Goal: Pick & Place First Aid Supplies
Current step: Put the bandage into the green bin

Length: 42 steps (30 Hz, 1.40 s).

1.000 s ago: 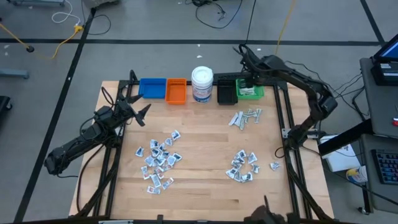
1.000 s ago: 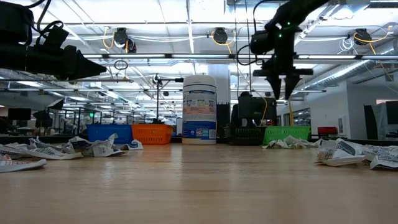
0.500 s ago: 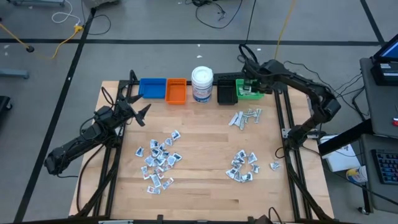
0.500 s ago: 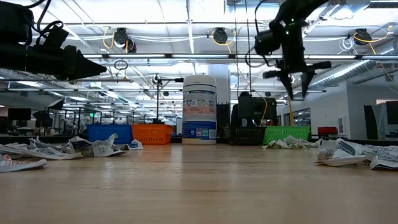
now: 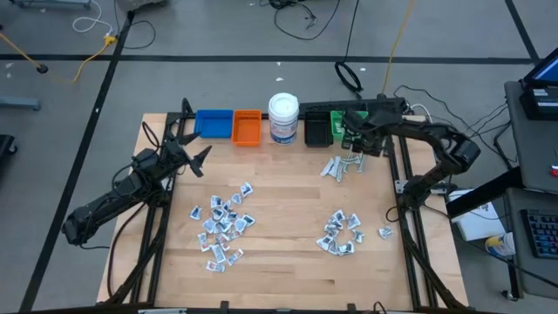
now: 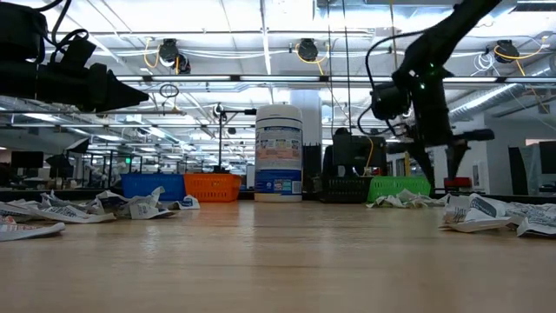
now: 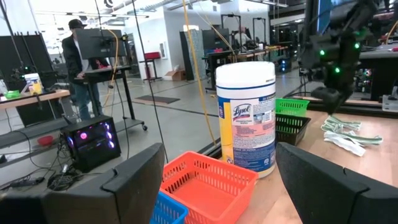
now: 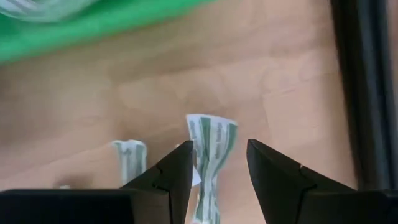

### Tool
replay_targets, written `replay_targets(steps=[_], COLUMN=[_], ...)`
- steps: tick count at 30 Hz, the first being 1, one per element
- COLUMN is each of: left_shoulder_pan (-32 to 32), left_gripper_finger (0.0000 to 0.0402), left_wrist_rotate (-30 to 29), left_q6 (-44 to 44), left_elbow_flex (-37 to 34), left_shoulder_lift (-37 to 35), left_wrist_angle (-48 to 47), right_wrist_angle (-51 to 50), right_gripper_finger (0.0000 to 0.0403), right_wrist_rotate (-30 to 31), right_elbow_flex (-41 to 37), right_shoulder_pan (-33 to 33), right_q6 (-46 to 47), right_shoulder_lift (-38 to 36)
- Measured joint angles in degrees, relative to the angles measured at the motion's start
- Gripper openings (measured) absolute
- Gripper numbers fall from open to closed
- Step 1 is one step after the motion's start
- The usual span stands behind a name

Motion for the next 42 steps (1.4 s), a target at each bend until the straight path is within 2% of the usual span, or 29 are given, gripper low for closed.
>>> replay_targets(steps=[10,14,20,24,29,36,42], left_shoulder_pan=[0.0,0.0,0.0,0.0,0.0,0.0,0.0], left_gripper_finger=[0.0310,0.0310,0.0310,0.0310,0.0310,0.0310,0.0310], left_wrist_rotate=[0.0,0.0,0.0,0.0,0.0,0.0,0.0], left_q6=[0.0,0.0,0.0,0.0,0.0,0.0,0.0], left_elbow_flex=[0.0,0.0,0.0,0.0,0.0,0.0,0.0], left_shoulder_lift=[0.0,0.0,0.0,0.0,0.0,0.0,0.0], left_wrist_angle=[0.0,0.0,0.0,0.0,0.0,0.0,0.0], right_wrist_angle=[12.1,13.9,14.3,12.9,10.0,9.5,9.4], right_gripper_finger=[0.0135,0.0101,0.0011,0.0010,0.0003,0.0001,0.0001], right_wrist_rotate=[-1.4,-1.4,-1.6,-3.1,-3.5,-13.7,-22.8], right_elbow_flex=[-8.0,-8.7,-8.7,-9.0,-9.0,-8.9,-8.9], right_shoulder_pan=[-0.3,-0.3,0.0,0.2,0.0,0.1,0.1], right_q6=[1.7,1.1,0.0,-1.5,-4.0,-14.9,-26.4], right_shoulder_lift=[-0.1,-0.2,-0.4,-2.9,-9.8,-19.4,-22.3])
